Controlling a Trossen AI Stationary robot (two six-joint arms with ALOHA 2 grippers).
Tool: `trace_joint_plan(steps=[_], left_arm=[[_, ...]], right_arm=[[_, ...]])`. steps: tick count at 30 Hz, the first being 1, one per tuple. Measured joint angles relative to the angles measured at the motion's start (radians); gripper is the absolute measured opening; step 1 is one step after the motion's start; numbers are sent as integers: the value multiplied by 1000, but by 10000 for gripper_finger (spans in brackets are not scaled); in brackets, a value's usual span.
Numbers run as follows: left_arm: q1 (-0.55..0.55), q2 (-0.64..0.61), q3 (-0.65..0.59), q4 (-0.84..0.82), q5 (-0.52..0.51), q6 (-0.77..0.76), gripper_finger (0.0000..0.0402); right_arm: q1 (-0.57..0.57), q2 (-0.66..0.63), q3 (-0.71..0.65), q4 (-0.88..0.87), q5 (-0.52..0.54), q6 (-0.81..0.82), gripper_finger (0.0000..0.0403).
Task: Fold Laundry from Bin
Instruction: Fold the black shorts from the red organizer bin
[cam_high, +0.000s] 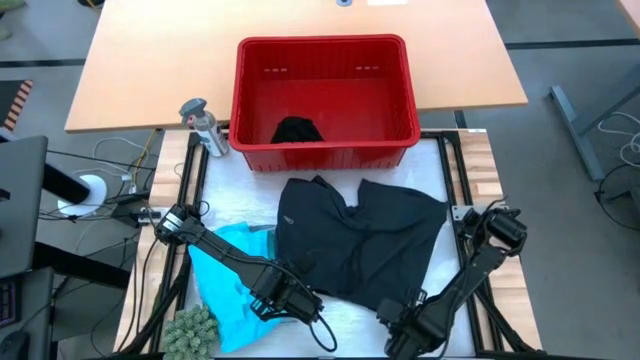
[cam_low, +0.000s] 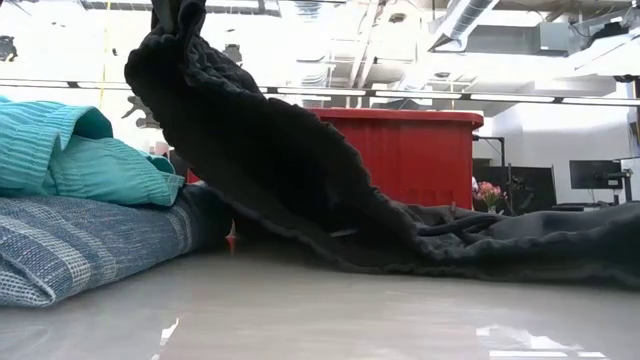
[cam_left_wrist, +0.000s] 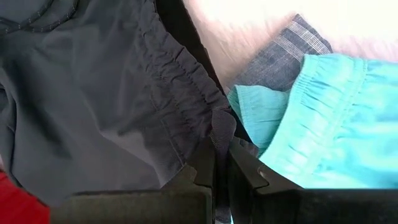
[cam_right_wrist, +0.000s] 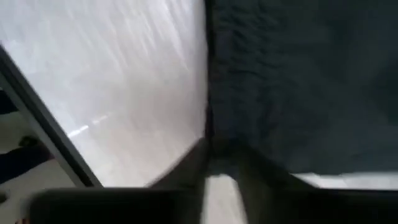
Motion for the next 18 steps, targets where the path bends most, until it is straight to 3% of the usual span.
trace_joint_plan(steps=[4, 18], left_arm=[[0, 0, 0, 3, 0, 24, 0], [15, 0, 0, 12, -2, 31, 0]], right_arm=[[14, 0, 35, -89, 1, 57, 26], [137, 0, 44, -54, -19, 141, 14]])
